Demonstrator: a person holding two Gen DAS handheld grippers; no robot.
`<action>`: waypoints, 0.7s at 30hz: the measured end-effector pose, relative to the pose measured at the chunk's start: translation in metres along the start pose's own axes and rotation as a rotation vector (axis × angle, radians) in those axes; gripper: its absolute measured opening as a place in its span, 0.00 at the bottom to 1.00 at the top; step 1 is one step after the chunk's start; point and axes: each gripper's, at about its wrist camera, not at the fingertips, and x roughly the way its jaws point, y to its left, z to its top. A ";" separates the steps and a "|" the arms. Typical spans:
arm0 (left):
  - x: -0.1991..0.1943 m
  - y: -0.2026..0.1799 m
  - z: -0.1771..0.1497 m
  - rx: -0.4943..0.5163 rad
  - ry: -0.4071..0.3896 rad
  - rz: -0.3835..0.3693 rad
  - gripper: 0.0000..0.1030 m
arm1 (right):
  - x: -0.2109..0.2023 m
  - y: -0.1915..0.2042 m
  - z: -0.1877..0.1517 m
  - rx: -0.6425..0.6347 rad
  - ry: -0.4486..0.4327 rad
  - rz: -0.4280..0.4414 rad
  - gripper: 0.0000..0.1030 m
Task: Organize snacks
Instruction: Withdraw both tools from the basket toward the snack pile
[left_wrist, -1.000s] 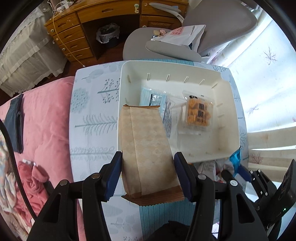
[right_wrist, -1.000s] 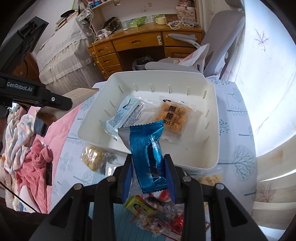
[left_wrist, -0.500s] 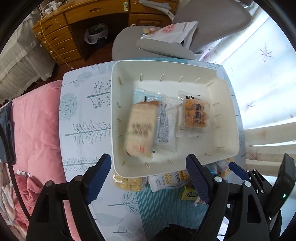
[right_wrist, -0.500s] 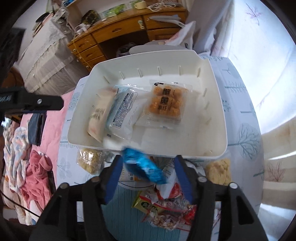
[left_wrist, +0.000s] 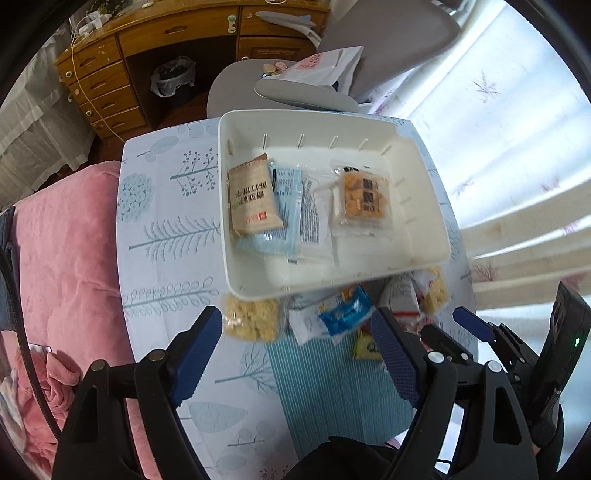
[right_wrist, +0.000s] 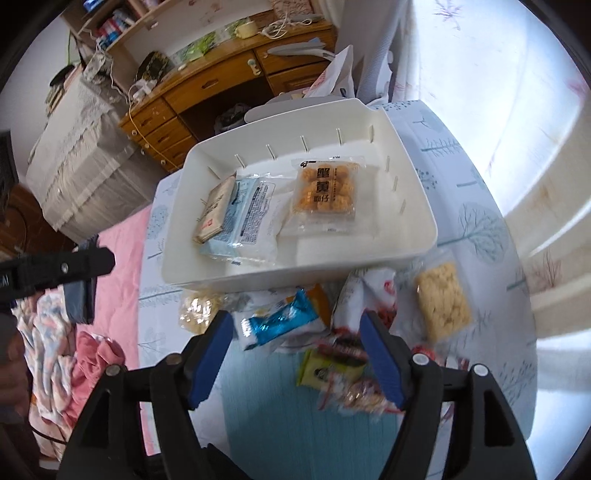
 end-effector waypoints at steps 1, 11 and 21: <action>-0.002 0.000 -0.006 0.004 -0.002 -0.001 0.80 | -0.003 0.001 -0.005 0.010 -0.006 0.004 0.70; -0.026 -0.001 -0.071 -0.021 -0.044 0.014 0.80 | -0.023 0.004 -0.041 0.036 -0.009 0.055 0.70; -0.039 -0.012 -0.141 -0.081 -0.081 0.054 0.80 | -0.041 -0.016 -0.082 0.076 0.023 0.120 0.70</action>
